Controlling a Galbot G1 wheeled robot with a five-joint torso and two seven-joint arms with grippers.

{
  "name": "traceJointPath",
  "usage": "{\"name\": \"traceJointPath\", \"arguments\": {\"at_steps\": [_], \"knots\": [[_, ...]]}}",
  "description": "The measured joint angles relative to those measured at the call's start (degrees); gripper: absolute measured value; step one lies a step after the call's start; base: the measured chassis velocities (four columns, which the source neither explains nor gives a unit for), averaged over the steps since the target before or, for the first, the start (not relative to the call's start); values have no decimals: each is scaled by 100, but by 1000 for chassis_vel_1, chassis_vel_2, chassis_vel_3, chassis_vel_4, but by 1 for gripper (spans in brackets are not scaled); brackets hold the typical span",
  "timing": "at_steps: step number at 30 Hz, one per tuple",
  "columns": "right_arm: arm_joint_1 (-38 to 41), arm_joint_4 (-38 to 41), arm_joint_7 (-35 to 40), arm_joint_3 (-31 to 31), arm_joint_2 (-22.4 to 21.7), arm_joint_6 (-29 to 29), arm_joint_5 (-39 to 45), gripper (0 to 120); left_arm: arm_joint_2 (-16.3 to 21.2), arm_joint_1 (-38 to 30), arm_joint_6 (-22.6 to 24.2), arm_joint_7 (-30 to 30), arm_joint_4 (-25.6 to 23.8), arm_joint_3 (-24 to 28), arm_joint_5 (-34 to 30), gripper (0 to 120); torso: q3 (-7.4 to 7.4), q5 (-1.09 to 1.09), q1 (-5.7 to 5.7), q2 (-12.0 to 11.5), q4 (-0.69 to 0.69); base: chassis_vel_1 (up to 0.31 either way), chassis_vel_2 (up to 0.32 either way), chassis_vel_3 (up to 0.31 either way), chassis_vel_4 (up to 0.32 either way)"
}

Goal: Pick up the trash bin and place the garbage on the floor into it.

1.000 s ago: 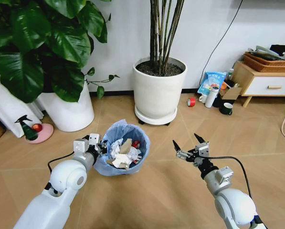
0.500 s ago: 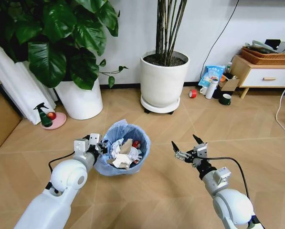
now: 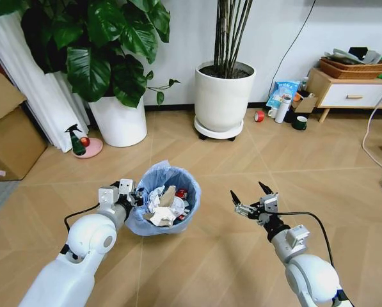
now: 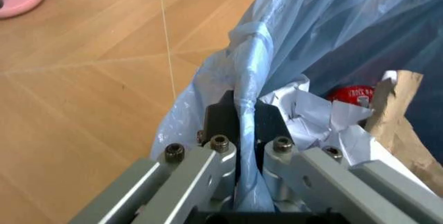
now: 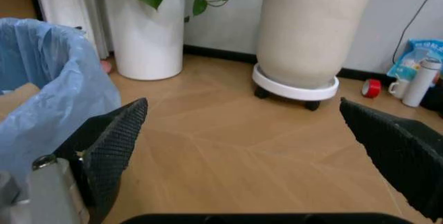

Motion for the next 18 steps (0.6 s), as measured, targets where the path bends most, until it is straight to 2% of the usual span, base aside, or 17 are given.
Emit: {"name": "traceJointPath", "arguments": {"at_steps": [18], "knots": [[-5, -47, -8, -76, -3, 37, -16, 100, 4, 24, 0, -22, -20, -8, -1, 0, 0, -1, 0, 0, 1, 251, -190, -250, 189]]}}
